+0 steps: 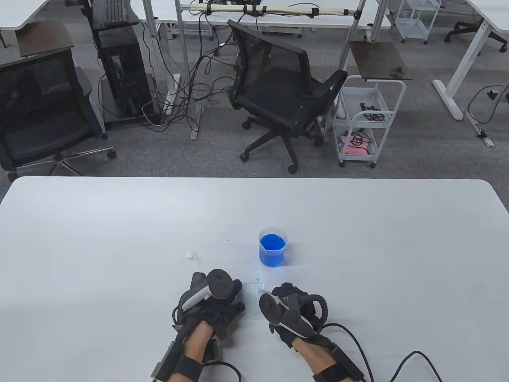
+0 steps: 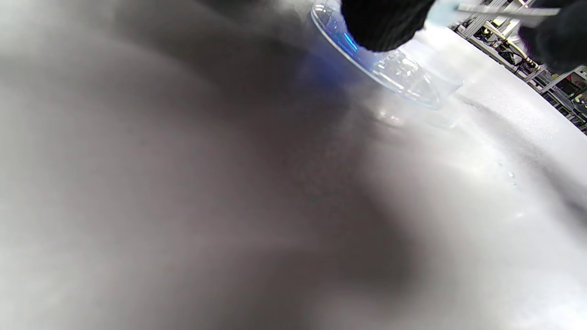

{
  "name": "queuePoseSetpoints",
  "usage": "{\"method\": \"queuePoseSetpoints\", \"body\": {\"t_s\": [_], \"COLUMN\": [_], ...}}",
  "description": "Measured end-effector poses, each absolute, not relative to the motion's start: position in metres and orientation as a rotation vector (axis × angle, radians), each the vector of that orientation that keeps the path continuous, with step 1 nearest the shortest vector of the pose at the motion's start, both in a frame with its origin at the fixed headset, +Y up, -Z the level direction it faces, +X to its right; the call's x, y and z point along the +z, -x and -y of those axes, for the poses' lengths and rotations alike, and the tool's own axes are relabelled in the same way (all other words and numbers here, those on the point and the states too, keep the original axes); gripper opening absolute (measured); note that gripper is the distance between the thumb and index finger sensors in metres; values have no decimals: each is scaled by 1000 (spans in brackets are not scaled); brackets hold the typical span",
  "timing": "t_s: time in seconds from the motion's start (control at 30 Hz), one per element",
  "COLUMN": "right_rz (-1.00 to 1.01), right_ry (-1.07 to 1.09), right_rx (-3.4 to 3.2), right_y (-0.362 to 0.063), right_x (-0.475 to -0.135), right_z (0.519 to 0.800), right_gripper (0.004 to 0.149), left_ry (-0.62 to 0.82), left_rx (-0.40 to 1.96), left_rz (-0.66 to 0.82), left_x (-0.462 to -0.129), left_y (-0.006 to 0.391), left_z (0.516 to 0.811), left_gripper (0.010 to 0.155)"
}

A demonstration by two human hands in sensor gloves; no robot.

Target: Dip tweezers-held cotton tuft into dye solution and dot onto culture dish

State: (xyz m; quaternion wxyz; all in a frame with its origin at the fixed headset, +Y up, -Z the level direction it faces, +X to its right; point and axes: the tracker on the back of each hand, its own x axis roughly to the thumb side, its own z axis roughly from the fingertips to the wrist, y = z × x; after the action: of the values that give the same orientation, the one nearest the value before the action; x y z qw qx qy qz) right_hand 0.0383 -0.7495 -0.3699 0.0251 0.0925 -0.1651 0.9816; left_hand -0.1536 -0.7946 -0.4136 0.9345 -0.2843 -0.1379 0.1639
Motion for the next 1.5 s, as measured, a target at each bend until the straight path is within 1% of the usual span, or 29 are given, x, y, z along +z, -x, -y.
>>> {"method": "queuePoseSetpoints", "body": {"t_s": [0.1, 0.3, 0.43, 0.53, 0.73, 0.83, 1.1, 1.2, 1.3, 1.5], "right_rz": [519, 435, 422, 439, 508, 515, 417, 411, 426, 510], "right_ry": [-291, -335, -345, -334, -284, -271, -308, -311, -298, -270], "right_rx": [3024, 3104, 3122, 3107, 3045, 3041, 3138, 3145, 3126, 3025], "right_y": [-37, -26, -25, -27, -37, -41, -34, -33, -35, -47], "right_x": [-371, -378, -378, -378, -374, -373, -373, -374, -373, -364], "right_z": [748, 765, 769, 767, 751, 749, 767, 769, 764, 743], "right_gripper": [40, 40, 40, 40, 40, 40, 40, 40, 40, 40], "left_ry": [582, 583, 583, 583, 583, 583, 580, 580, 579, 579], "left_rx": [334, 334, 334, 334, 334, 334, 332, 332, 332, 332], "left_rz": [281, 280, 280, 280, 280, 280, 279, 279, 280, 280], "left_x": [-414, -413, -413, -413, -413, -413, -413, -413, -413, -413], "left_y": [153, 153, 153, 153, 153, 153, 153, 153, 153, 153], "left_z": [795, 795, 795, 795, 795, 795, 795, 795, 795, 795], "left_gripper": [69, 69, 69, 69, 69, 69, 69, 69, 69, 69]}}
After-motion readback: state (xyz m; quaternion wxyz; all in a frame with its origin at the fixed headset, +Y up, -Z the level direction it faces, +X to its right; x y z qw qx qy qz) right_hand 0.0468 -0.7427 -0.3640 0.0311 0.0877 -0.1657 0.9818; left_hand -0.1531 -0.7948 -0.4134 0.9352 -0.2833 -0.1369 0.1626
